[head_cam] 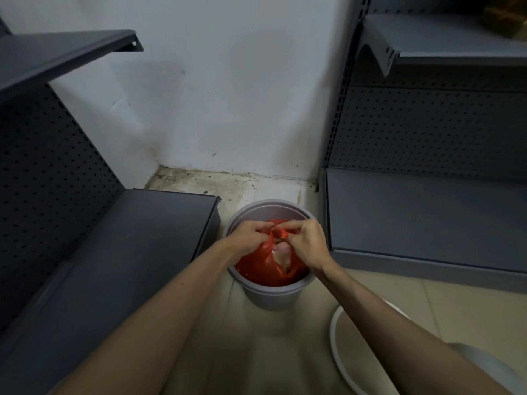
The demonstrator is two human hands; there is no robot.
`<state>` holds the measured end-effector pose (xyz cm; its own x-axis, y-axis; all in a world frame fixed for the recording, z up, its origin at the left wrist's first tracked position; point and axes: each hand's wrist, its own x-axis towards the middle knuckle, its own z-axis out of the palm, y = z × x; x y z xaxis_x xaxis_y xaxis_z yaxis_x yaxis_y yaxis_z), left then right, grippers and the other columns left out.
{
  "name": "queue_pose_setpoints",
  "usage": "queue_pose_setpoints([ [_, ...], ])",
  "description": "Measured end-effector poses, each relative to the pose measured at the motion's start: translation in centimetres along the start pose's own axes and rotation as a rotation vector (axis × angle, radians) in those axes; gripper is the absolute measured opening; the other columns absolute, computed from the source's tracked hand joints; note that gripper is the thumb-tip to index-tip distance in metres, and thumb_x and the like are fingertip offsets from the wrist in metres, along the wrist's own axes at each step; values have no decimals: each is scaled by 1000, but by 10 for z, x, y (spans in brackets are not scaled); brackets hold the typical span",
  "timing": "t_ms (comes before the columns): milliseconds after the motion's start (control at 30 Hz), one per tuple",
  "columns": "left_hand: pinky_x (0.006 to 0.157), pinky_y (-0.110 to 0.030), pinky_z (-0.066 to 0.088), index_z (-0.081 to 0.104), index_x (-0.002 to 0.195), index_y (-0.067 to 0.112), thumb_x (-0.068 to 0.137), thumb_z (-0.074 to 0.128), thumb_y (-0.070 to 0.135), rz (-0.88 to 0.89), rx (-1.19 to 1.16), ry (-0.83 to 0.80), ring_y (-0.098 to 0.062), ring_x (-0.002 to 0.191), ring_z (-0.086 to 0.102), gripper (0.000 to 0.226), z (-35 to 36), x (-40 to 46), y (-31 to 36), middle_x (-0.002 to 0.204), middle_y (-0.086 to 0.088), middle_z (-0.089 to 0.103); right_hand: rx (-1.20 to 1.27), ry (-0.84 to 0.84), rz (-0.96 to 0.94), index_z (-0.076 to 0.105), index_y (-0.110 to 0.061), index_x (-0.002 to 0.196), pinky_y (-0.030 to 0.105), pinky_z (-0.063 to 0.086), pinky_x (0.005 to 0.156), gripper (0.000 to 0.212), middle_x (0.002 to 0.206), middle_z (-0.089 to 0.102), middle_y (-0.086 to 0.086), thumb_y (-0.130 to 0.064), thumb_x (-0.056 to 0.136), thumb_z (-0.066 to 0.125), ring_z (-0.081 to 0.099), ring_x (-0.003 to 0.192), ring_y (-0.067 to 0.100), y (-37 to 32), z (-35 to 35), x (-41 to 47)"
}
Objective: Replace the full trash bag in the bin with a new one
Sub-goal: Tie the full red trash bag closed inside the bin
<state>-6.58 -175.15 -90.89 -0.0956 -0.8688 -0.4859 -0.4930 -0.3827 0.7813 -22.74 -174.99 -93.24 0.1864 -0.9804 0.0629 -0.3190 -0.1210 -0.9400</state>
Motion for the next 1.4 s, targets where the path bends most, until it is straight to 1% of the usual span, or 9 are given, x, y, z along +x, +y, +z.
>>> queue_pose_setpoints([
  [100,93,-36,50,76,104,16,88,67,10,65,38,108,-20,89,67,19,1,2,-1,87,0,71,102,-13,25,79,-5,90,23,57,80,10,80,77,10,-8,86,71,74,79,17,2,-1,0],
  [200,93,-40,53,77,100,14,90,67,17,134,82,250,-19,92,68,15,-2,4,-5,92,-1,73,219,16,93,78,-6,92,28,57,82,13,81,77,10,-14,90,68,73,81,18,3,-4,0],
  [300,90,-40,52,75,95,25,93,61,29,192,268,383,-15,92,65,14,-5,2,-7,91,8,71,59,134,141,79,-24,81,38,57,82,20,78,76,-4,-29,92,63,72,81,14,10,-5,5],
  [467,92,-37,39,70,87,21,91,56,29,282,638,612,-16,89,54,16,-8,1,-16,86,4,63,-368,284,146,75,-17,84,43,48,90,31,89,71,7,-35,94,52,63,91,29,15,-6,7],
  [567,89,-36,40,70,81,18,88,59,30,237,709,652,-18,87,55,17,-13,1,-25,82,2,63,-556,309,199,74,-13,92,41,38,92,32,94,70,14,-31,97,48,58,98,33,17,-13,4],
  [867,73,-31,31,64,74,17,86,61,29,100,831,623,-18,80,45,17,-27,-1,-59,76,0,54,-643,300,277,73,-13,81,46,51,83,32,82,69,10,-29,93,50,64,80,32,43,-27,-3],
  [1133,77,-35,44,62,79,14,88,59,26,152,818,621,-20,83,51,15,-24,-1,-59,82,-3,57,-519,324,364,70,-14,73,46,56,74,38,75,69,10,-38,95,49,66,73,33,49,-30,-1],
  [1267,72,-30,36,57,76,18,88,62,27,272,664,610,-16,82,49,16,-28,-2,-39,83,2,53,-179,330,346,75,-14,77,40,55,68,34,69,71,5,-38,93,58,67,70,23,32,-31,6],
  [1400,72,-30,42,60,82,20,87,62,27,394,532,567,-15,86,52,8,-20,-2,-11,88,4,56,69,278,349,73,-7,74,32,53,58,25,59,69,6,-25,90,66,60,46,16,4,-15,21],
])
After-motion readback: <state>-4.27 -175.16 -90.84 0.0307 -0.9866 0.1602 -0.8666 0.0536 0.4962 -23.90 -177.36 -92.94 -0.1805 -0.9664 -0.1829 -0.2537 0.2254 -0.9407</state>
